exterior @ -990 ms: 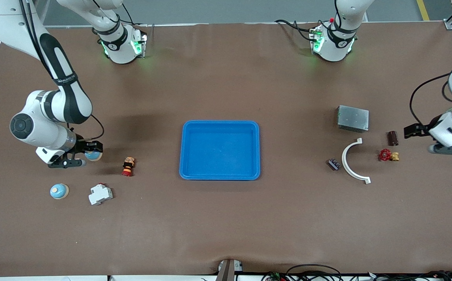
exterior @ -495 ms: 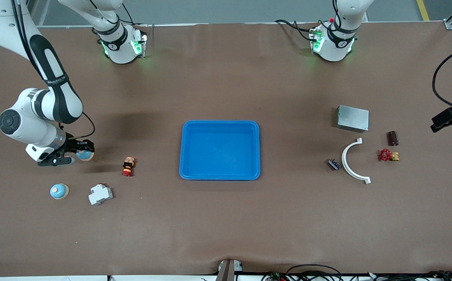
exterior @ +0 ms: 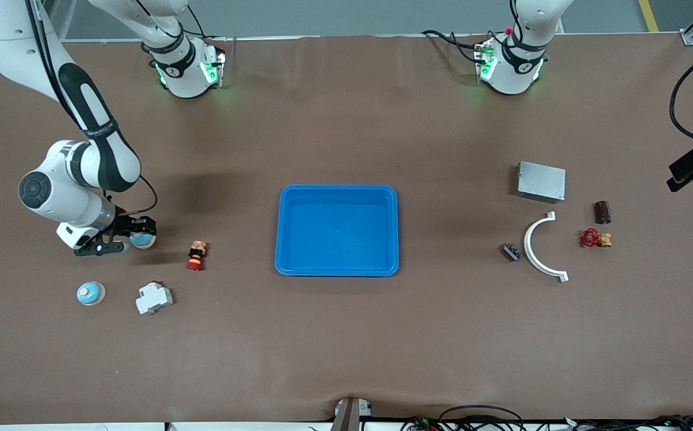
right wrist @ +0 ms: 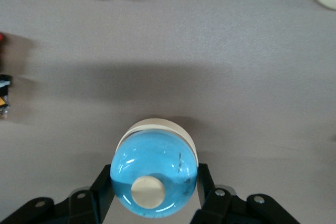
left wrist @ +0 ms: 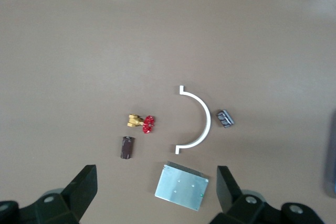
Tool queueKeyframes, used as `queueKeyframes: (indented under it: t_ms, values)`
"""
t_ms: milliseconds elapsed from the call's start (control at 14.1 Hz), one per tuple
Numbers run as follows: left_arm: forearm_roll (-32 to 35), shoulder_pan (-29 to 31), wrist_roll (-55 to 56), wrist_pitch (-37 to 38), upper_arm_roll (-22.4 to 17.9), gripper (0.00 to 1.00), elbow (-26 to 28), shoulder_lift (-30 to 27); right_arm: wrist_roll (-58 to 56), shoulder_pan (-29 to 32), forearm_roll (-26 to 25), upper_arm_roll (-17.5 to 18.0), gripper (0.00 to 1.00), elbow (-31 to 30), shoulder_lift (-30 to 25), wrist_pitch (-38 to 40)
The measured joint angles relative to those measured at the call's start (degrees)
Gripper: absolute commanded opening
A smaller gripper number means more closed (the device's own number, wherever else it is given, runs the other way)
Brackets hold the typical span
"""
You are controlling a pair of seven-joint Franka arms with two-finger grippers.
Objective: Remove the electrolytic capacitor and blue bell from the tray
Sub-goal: 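Carry the bell beside the buttons while the left gripper releases the capacitor, then lower the bell onto the table and open the right gripper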
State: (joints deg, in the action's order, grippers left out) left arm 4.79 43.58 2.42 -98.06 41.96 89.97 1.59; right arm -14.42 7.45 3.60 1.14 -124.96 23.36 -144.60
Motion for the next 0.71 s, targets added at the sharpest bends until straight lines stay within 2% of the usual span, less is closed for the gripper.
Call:
queueKeyframes:
  t_ms: [141,212,283,424,566,707]
  values:
    - [-0.16,-0.58,0.08,1.43,0.60,1.00,-1.09,-0.52,0.00,0.00,0.05,0.01,0.00,0.00,0.56,-0.39]
    - [-0.45,-2.04,0.08,1.89,-0.18,1.00,-1.27,-1.38,0.00,0.00,0.16,0.04,0.00,0.01,0.73,-0.40]
    - [-0.64,-5.50,0.47,2.61,-2.66,1.00,-1.11,-2.47,0.00,-0.01,0.46,0.05,0.00,0.02,0.93,-0.41]
    - [-0.70,-15.74,2.29,3.87,-11.07,1.00,0.44,-4.55,0.00,-0.01,0.98,0.08,0.00,0.02,1.32,-0.43]
    - [-0.76,-27.69,2.74,4.05,-22.27,1.00,3.42,-6.46,0.00,-0.01,1.23,0.09,0.00,0.02,1.65,-0.45]
    - [-0.80,-36.21,2.83,4.06,-30.79,1.00,6.21,-8.07,0.00,-0.01,1.38,0.09,0.00,0.11,1.92,-0.54]
